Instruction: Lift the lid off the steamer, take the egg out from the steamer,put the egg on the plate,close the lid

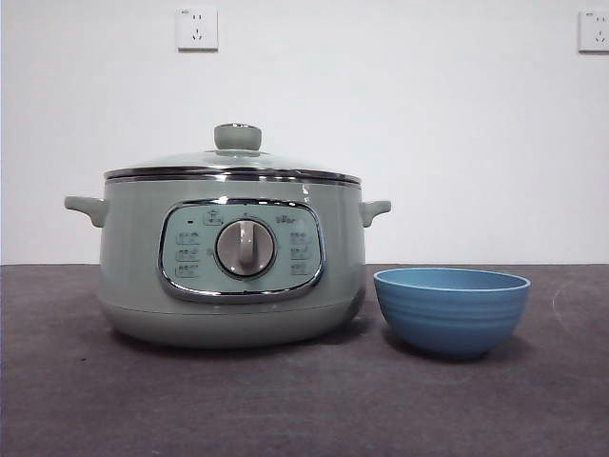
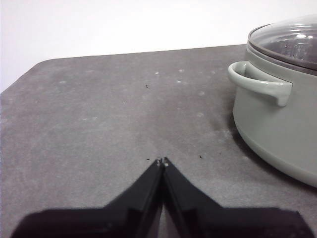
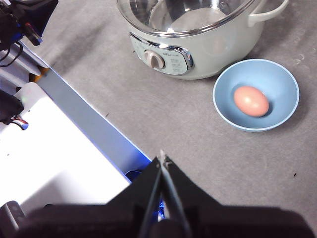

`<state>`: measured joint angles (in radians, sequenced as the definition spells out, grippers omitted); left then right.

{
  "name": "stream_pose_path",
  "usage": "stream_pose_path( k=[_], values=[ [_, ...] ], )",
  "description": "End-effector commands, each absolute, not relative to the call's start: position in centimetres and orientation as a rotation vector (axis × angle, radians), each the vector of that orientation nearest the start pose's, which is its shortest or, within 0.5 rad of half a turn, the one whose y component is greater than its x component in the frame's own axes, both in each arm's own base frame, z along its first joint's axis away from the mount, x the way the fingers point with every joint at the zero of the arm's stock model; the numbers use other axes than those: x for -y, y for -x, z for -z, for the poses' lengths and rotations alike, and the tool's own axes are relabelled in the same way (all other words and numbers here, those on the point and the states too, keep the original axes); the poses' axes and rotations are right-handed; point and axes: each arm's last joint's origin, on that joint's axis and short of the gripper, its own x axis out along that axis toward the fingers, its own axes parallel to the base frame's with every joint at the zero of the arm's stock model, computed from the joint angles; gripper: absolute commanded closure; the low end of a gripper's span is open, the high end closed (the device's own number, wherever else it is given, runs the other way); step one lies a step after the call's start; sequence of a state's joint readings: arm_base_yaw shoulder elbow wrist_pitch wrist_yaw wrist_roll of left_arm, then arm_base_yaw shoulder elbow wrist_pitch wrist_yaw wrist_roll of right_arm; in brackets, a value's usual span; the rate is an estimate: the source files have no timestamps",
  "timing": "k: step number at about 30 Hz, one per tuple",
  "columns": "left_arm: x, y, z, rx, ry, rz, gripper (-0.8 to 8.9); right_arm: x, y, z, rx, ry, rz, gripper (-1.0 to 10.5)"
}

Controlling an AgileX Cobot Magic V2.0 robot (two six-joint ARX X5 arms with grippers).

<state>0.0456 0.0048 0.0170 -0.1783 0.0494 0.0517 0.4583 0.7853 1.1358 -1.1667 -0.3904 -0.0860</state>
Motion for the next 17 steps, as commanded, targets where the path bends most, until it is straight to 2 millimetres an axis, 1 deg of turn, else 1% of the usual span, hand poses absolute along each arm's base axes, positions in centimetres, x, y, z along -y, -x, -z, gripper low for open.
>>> stream_pose_path(
  k=[1, 10, 13, 15, 17],
  values=[
    [-0.3, -9.62, -14.77, -0.173, -0.036, 0.01, 8.17, -5.77, -9.18, -36.18, -0.802, 0.102, -0.835, 9.5],
    [-0.3, -9.62, -14.77, -0.173, -0.036, 0.01, 8.17, -5.76, -9.19, -36.18, -0.799, 0.111, -0.835, 9.5],
    [-0.3, -9.62, -14.77, -0.173, -0.036, 0.01, 8.17, -5.65, -9.51, -36.32, -0.734, 0.223, -0.792, 9.5],
    [-0.3, -9.62, -14.77, -0.173, -0.036, 0.01, 8.17, -5.39, -9.41, -36.48, -0.71, 0.235, -0.751, 9.5],
    [-0.3, -9.62, -14.77, -0.173, -0.036, 0.01, 8.17, -4.87, -8.87, -36.63, -0.694, 0.235, -0.716, 9.5]
  ],
)
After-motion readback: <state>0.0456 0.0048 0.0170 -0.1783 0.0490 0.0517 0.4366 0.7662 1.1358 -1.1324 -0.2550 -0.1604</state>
